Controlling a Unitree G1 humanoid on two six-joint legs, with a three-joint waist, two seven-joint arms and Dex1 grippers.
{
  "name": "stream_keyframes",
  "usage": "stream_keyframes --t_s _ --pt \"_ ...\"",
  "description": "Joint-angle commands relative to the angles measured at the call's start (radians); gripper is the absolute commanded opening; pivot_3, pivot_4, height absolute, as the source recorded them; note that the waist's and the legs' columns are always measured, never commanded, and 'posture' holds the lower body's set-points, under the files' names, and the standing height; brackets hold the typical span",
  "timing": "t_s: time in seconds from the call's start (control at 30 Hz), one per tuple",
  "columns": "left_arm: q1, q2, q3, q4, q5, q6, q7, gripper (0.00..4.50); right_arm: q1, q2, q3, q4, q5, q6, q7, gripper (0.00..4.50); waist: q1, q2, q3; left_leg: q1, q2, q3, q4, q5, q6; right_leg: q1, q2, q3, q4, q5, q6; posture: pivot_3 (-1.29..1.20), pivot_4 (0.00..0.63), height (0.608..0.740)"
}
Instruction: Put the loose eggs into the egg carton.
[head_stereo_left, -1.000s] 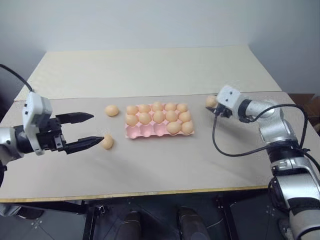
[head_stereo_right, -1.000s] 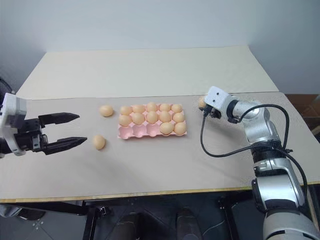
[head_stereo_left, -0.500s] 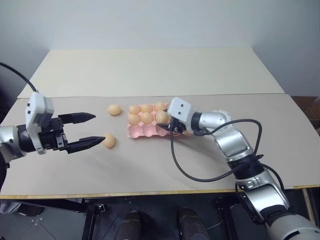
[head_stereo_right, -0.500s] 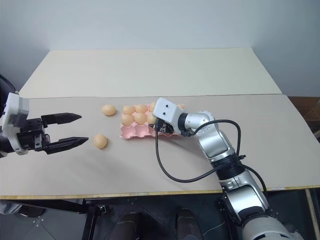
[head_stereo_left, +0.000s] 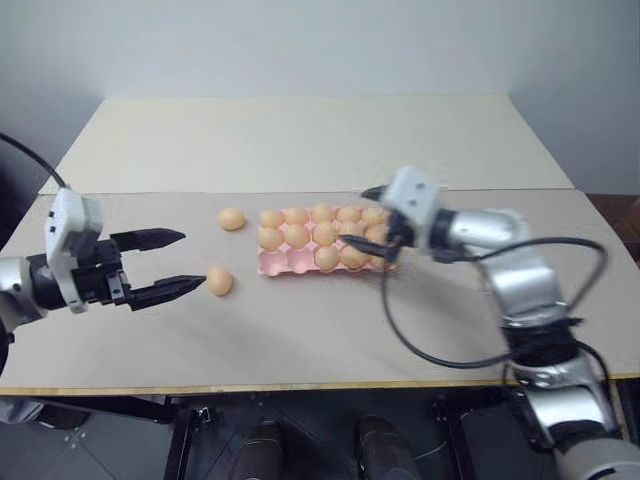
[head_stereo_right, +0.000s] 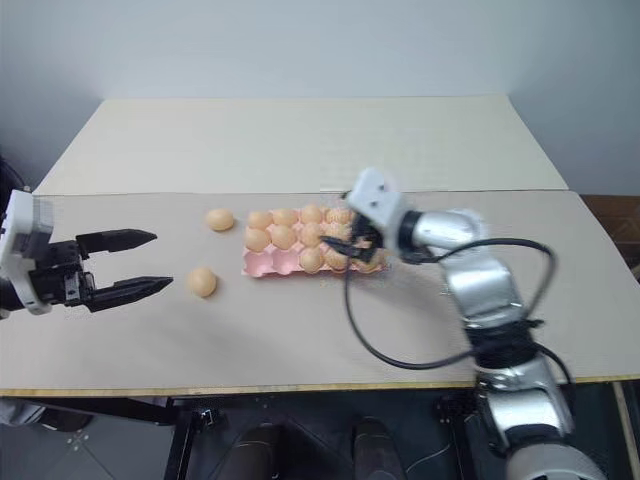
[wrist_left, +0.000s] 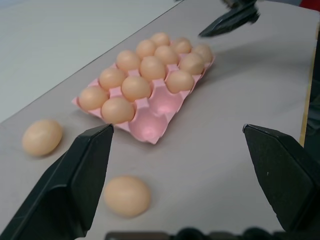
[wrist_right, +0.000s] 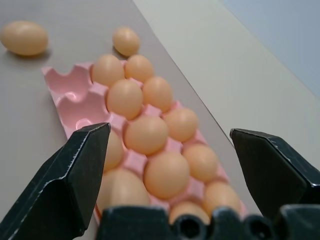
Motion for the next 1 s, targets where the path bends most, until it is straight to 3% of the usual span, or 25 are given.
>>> stream_keyframes --t_s 0.03,0.2,0.3,0.7,1.0 --pt "0.023 0.022 0.074 -0.027 -0.010 0.012 -0.001 4.50 0.054 -0.111 -0.160 -0.104 0.113 0.028 0.066 4.48 0.000 0.000 0.000 0.000 0.000 0.001 0.000 0.000 0.000 0.000 0.000 0.000 0.000 0.000 0.000 0.00 0.150 0.740" --pt "0.065 0.014 0.133 -0.040 -0.015 0.022 0.009 4.50 0.201 -0.253 -0.350 -0.146 0.247 0.015 0.176 4.48 -0.001 0.000 0.000 0.002 0.002 0.004 0.000 0.000 0.001 0.001 0.001 0.001 0.000 0.000 -0.001 0.00 0.150 0.740" --pt "0.071 -0.004 0.145 -0.041 -0.020 0.021 0.026 4.50 0.282 -0.289 -0.392 -0.141 0.261 -0.035 0.199 4.48 -0.002 0.000 0.000 0.003 0.003 0.005 0.000 -0.001 0.001 0.002 0.002 0.002 0.000 0.000 -0.001 0.00 0.150 0.740" --pt "0.126 -0.059 0.074 -0.049 0.060 0.055 0.165 4.50 0.311 -0.264 -0.284 -0.149 0.310 -0.041 0.168 4.48 -0.002 0.000 0.000 0.004 0.004 0.008 0.000 -0.001 0.001 0.003 0.002 0.005 -0.001 0.001 -0.001 0.00 0.150 0.740" --pt "0.004 -0.273 -0.135 0.012 0.197 0.021 0.432 4.50 0.290 -0.233 -0.207 -0.141 0.309 -0.068 0.134 4.48 0.007 -0.001 0.000 0.004 0.003 0.008 0.001 -0.001 0.001 0.003 0.002 0.004 -0.001 0.002 0.000 0.00 0.150 0.740"
